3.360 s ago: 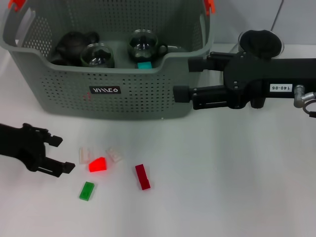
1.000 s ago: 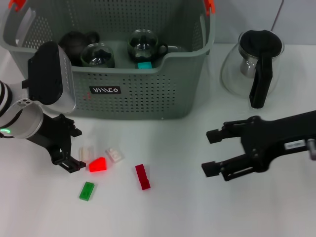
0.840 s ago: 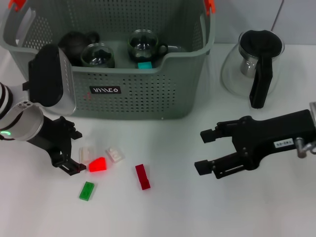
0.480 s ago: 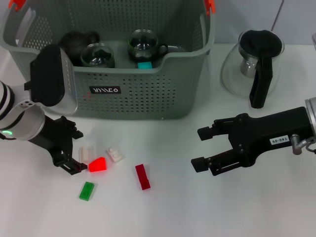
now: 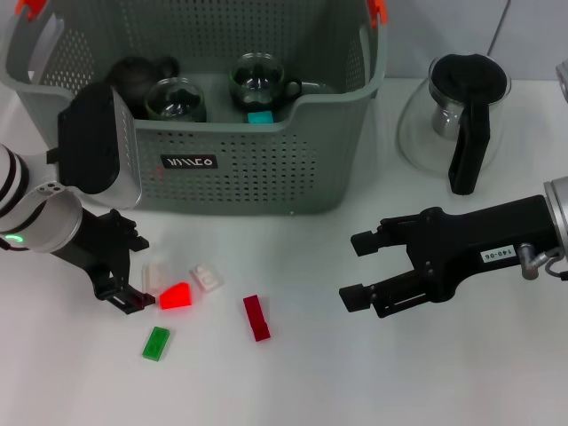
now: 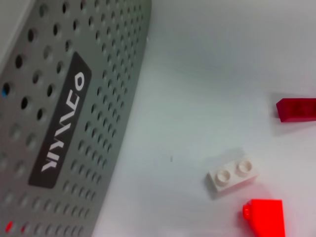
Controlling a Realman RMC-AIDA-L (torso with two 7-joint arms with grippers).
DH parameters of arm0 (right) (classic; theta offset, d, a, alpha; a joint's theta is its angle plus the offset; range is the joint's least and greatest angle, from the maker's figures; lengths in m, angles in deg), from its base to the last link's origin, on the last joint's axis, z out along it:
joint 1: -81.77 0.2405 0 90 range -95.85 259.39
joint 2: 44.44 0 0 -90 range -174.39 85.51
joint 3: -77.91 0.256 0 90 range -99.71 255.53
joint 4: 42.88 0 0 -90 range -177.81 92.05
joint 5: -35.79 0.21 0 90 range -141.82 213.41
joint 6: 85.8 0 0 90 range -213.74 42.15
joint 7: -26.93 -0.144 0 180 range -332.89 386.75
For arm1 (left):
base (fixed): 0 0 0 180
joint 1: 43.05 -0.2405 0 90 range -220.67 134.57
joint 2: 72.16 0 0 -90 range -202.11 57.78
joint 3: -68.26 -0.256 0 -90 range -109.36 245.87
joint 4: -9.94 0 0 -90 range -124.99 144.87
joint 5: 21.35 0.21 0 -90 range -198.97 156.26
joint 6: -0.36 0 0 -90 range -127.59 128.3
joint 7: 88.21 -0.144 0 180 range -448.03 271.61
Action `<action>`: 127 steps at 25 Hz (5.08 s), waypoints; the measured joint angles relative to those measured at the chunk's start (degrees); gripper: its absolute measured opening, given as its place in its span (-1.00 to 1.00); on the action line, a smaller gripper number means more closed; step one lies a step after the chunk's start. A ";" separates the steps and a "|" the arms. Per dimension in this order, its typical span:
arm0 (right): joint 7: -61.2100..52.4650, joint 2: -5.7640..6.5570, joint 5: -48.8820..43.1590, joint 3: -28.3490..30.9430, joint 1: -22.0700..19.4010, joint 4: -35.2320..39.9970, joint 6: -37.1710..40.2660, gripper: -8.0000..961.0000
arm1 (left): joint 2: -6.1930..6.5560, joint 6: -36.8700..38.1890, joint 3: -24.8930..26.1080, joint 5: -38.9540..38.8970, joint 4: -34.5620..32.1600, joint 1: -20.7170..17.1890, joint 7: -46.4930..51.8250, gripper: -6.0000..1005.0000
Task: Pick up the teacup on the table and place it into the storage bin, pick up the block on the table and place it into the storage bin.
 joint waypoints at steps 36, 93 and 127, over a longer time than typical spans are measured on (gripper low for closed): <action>-0.09 0.09 2.40 0.14 -0.26 0.01 0.58 0.96 | 0.00 -2.15 0.04 -0.02 -2.87 0.75 -0.54 0.21; 1.78 0.27 3.09 1.25 -0.60 0.04 0.87 0.96 | 0.83 20.70 23.67 -12.85 7.94 0.40 0.72 -0.10; 3.23 0.79 2.70 3.61 -0.64 0.01 5.04 0.96 | 13.07 -3.01 21.92 -33.49 -12.06 14.94 25.28 0.17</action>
